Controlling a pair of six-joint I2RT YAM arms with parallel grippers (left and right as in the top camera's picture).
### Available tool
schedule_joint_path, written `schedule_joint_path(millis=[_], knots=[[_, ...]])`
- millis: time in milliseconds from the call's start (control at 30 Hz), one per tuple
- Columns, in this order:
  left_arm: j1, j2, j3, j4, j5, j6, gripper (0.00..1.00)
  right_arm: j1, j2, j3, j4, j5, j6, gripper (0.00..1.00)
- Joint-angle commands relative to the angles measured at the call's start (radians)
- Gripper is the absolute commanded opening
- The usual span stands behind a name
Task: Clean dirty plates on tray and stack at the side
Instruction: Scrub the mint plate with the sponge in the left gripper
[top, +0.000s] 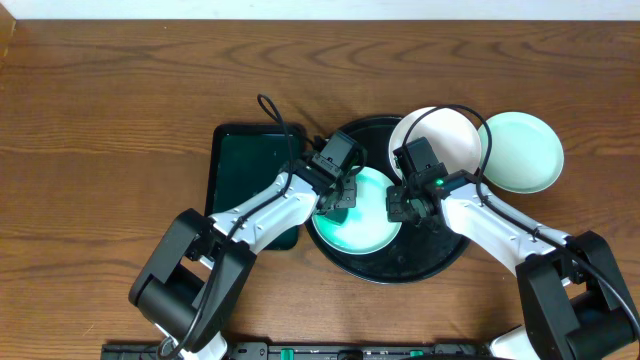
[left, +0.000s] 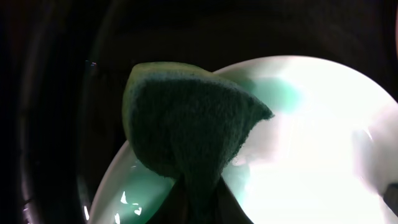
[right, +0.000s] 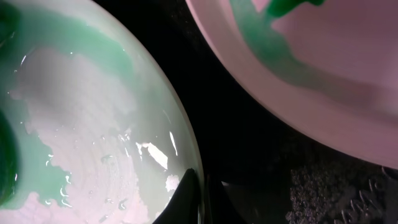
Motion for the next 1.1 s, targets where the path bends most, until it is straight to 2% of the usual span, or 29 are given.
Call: schedule_joint_path(millis=[0, 167, 300, 467, 533, 700, 800, 900, 967, 1067], knots=[[-0.021, 0.045, -0.008, -0.039, 0.192, -0.012, 0.07, 0.008, 0.009, -0.006, 0.001, 0.027, -0.020, 0.01], [-0.019, -0.055, 0.014, -0.043, 0.191, -0.008, 0.07, 0.008, 0.009, -0.006, 0.001, 0.027, -0.020, 0.01], [-0.012, -0.184, 0.018, -0.047, 0.130, -0.008, 0.07, 0.008, 0.009, -0.006, 0.001, 0.027, -0.020, 0.02], [-0.004, -0.322, 0.018, -0.061, 0.008, -0.005, 0.07, 0.008, 0.009, -0.006, 0.001, 0.027, -0.020, 0.10], [-0.005, -0.347, 0.018, -0.066, -0.047, 0.019, 0.07, 0.008, 0.009, -0.006, 0.001, 0.027, -0.020, 0.13], [-0.005, -0.306, 0.017, -0.096, -0.060, 0.018, 0.07, 0.008, 0.009, -0.006, 0.001, 0.027, -0.020, 0.17], [-0.005, -0.254, 0.017, -0.099, -0.060, 0.018, 0.07, 0.008, 0.009, -0.006, 0.001, 0.027, -0.020, 0.25], [-0.005, -0.201, 0.017, -0.101, -0.055, 0.016, 0.07, 0.008, 0.009, -0.006, 0.001, 0.027, -0.020, 0.43], [-0.005, -0.167, 0.017, -0.101, -0.055, 0.013, 0.07, 0.008, 0.009, -0.006, 0.001, 0.028, -0.020, 0.41], [-0.005, -0.121, 0.017, -0.100, -0.055, 0.014, 0.08, 0.008, 0.009, -0.006, 0.001, 0.027, -0.020, 0.26]])
